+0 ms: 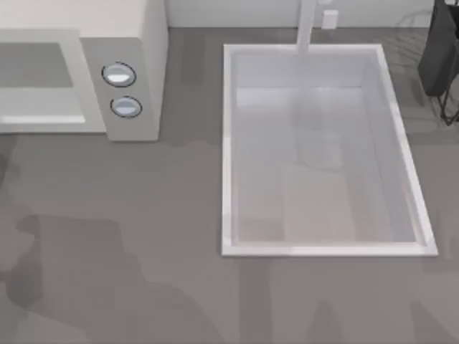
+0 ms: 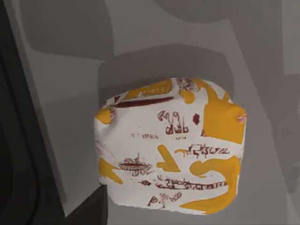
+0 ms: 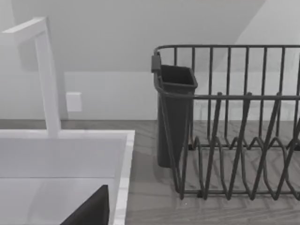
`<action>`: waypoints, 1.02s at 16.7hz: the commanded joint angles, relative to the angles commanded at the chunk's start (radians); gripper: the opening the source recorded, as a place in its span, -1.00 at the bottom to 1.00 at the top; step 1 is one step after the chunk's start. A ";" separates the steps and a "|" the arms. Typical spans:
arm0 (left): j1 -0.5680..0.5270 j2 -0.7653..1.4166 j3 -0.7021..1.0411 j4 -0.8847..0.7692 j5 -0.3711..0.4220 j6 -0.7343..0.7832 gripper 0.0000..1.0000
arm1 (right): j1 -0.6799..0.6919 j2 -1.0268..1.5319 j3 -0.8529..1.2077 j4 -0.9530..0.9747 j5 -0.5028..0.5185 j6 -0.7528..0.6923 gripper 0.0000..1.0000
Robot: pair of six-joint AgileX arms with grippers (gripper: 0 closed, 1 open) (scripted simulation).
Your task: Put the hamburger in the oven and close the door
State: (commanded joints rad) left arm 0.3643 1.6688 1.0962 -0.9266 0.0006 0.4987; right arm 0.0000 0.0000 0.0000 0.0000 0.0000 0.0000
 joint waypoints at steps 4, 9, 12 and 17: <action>0.019 0.085 0.057 -0.048 0.000 0.026 1.00 | 0.000 0.000 0.000 0.000 0.000 0.000 1.00; -0.050 0.053 0.020 -0.053 0.013 0.022 1.00 | 0.000 0.000 0.000 0.000 0.000 0.000 1.00; -0.021 0.062 0.013 -0.028 0.004 -0.001 1.00 | 0.000 0.000 0.000 0.000 0.000 0.000 1.00; -0.005 0.109 -0.022 0.055 0.000 0.001 1.00 | 0.000 0.000 0.000 0.000 0.000 0.000 1.00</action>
State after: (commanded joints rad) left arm 0.3595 1.7781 1.0740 -0.8711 0.0002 0.4999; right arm 0.0000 0.0000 0.0000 0.0000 0.0000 0.0000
